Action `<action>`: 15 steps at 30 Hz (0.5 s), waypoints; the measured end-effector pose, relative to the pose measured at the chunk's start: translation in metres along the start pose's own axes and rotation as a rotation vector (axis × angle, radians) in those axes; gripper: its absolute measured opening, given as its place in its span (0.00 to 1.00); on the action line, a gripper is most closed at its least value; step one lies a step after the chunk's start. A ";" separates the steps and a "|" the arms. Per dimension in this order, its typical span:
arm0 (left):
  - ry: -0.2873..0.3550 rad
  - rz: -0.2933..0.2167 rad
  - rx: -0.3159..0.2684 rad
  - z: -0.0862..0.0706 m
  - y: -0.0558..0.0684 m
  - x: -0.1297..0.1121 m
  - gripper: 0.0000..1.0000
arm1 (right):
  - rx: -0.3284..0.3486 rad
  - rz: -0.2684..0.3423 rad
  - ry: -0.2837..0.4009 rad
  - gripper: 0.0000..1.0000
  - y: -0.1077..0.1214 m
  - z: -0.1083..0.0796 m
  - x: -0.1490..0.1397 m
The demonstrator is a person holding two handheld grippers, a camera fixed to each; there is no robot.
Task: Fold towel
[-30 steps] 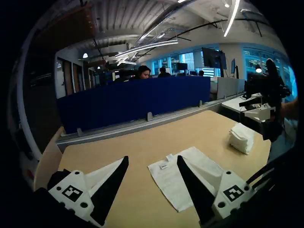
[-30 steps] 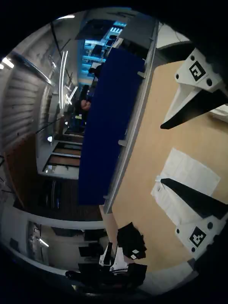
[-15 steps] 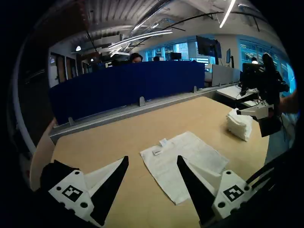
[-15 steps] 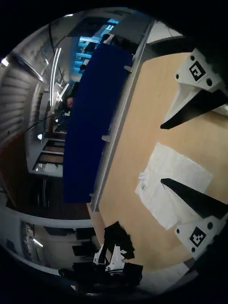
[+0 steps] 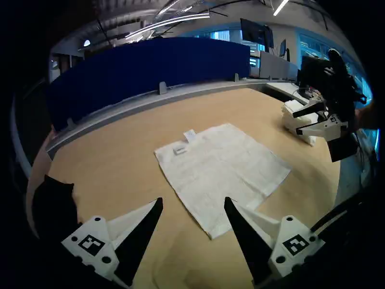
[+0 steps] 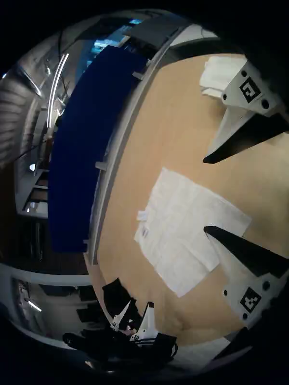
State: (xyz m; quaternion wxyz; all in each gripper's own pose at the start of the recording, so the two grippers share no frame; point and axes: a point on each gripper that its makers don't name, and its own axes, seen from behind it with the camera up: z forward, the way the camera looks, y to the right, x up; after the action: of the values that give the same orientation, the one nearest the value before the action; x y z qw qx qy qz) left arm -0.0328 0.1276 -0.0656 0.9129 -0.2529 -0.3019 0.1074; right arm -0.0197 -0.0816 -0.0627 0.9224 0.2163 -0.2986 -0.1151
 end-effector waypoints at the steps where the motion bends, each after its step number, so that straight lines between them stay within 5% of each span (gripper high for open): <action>1: -0.013 0.007 -0.007 0.003 0.003 -0.006 0.94 | 0.005 0.001 -0.012 1.00 -0.002 0.002 -0.006; 15: -0.121 -0.016 -0.053 0.025 0.021 -0.054 0.94 | 0.051 0.005 -0.121 1.00 -0.022 0.022 -0.064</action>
State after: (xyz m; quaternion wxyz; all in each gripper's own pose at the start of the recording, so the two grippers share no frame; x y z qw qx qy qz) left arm -0.0913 0.1361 -0.0862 0.8868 -0.2678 -0.3611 0.1071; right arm -0.0859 -0.0863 -0.0889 0.8972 0.2314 -0.3572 -0.1182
